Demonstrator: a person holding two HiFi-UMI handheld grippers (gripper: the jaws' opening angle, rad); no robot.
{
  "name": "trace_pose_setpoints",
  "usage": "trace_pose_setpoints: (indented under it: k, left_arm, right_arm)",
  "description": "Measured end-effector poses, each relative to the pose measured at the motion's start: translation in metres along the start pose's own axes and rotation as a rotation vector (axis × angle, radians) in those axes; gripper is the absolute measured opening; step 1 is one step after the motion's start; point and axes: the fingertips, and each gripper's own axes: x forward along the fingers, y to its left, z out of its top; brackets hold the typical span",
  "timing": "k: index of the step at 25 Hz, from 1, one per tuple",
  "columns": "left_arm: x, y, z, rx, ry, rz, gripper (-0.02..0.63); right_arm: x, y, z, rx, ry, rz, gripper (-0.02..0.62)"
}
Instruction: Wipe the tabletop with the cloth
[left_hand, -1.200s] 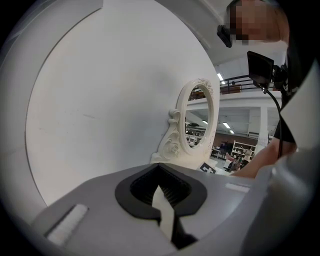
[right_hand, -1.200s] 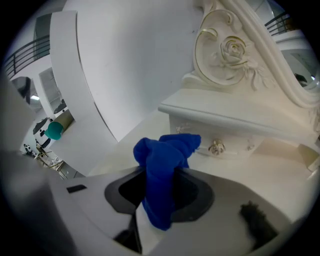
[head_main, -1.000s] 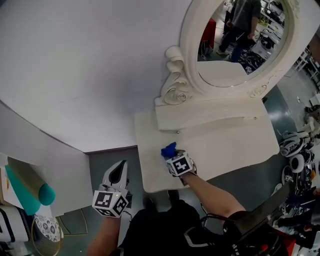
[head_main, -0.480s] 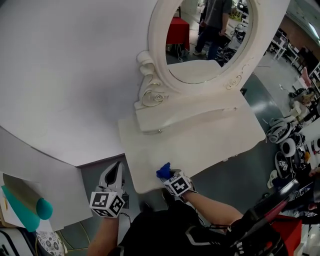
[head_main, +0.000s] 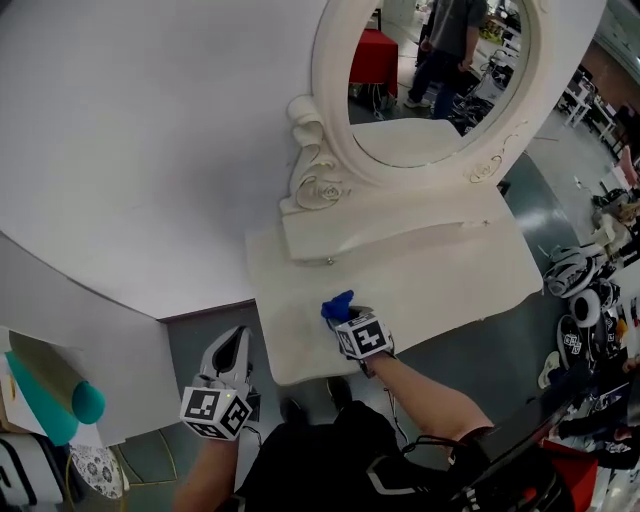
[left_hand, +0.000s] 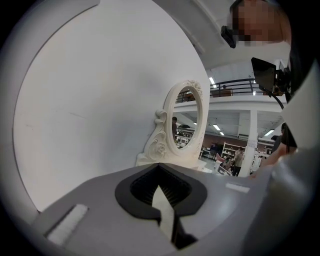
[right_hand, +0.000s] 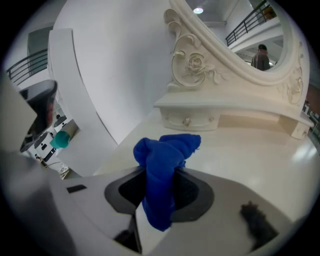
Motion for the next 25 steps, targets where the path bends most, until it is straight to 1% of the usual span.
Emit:
trace_pose_setpoints:
  k: [3, 5, 7, 10, 13, 16, 19, 25]
  left_arm:
    - [-0.006, 0.004, -0.003, 0.005, 0.021, 0.034, 0.008]
    - [-0.009, 0.008, -0.004, 0.007, 0.032, 0.056, 0.008]
    - [-0.011, 0.014, -0.005, 0.008, 0.037, 0.076, 0.008]
    - [-0.014, 0.021, -0.005, 0.002, 0.032, 0.094, 0.008]
    - [-0.013, 0.023, -0.003, -0.002, 0.022, 0.086, 0.008]
    - [-0.009, 0.021, 0.0, -0.003, 0.006, 0.061, 0.008]
    - [-0.004, 0.014, 0.001, -0.005, -0.005, 0.023, 0.008]
    - [0.002, 0.001, -0.002, 0.0, 0.0, -0.056, 0.008]
  right_arm:
    - [0.025, -0.03, 0.042, -0.025, -0.031, -0.052, 0.133]
    - [0.042, -0.05, 0.06, -0.033, -0.031, -0.088, 0.133]
    - [0.054, -0.064, 0.068, -0.034, -0.021, -0.116, 0.133]
    - [0.064, -0.07, 0.066, -0.048, 0.003, -0.129, 0.133]
    - [0.062, -0.066, 0.055, -0.055, 0.018, -0.131, 0.133]
    - [0.051, -0.055, 0.034, -0.018, 0.038, -0.12, 0.133]
    - [0.032, -0.039, 0.007, -0.015, 0.05, -0.111, 0.133]
    - [-0.004, -0.011, -0.045, -0.013, 0.069, -0.102, 0.133]
